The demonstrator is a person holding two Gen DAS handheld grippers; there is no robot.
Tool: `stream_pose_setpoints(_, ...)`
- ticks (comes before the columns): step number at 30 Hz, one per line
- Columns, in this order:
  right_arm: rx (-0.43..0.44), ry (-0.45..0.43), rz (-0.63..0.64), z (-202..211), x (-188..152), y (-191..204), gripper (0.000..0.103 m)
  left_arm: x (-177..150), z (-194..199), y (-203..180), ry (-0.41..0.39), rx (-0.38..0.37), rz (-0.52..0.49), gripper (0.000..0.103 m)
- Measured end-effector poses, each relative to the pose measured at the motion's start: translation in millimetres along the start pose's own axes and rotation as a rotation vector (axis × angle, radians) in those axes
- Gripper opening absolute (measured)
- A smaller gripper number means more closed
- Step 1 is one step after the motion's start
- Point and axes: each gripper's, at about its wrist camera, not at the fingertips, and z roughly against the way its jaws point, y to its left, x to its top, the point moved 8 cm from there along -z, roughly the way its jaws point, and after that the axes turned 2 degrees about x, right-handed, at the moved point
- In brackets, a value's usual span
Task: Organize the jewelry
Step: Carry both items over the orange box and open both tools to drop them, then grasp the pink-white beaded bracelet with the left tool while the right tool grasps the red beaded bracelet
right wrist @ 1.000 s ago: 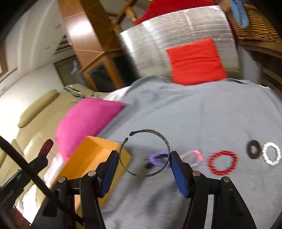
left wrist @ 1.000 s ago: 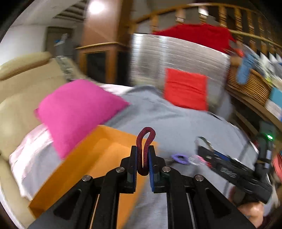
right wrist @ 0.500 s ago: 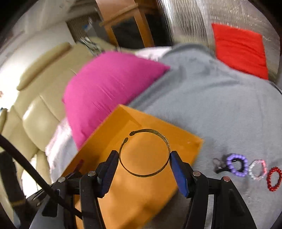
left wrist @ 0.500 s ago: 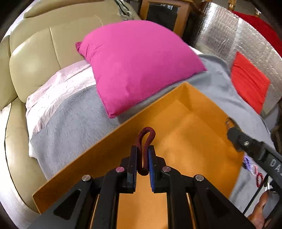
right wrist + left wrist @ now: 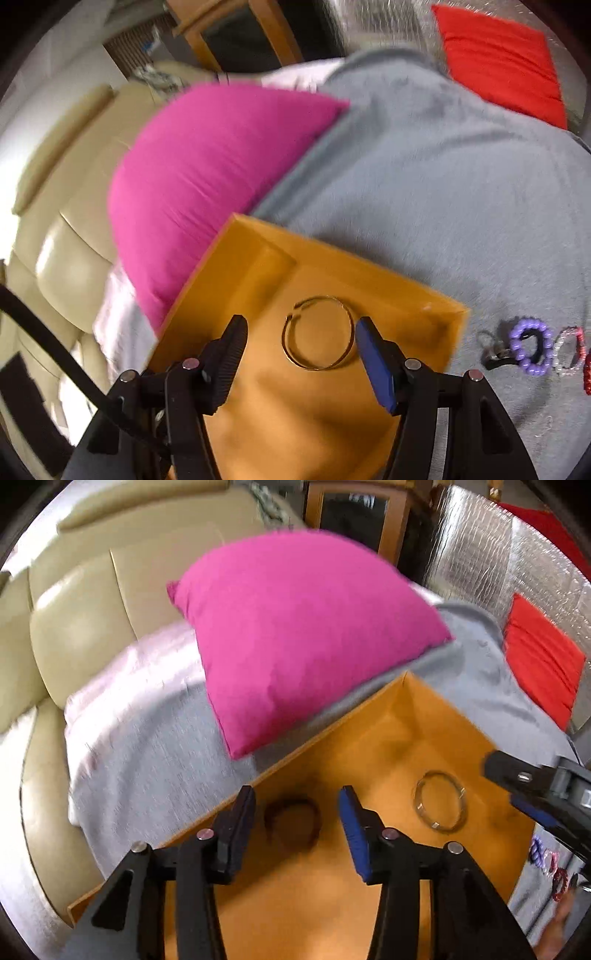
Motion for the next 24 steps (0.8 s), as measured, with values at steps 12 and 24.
stream_pose_setpoints(12,-0.037,-0.371,-0.189,203,-39,-148,0.065,-2,100,-70,-0.37,-0.105,-0.116,0.089)
stream_pose_setpoints(24,-0.059,-0.342,-0.508,214,-117,-294,0.047,-50,104,-167,-0.366,-0.184,-0.35,0.089)
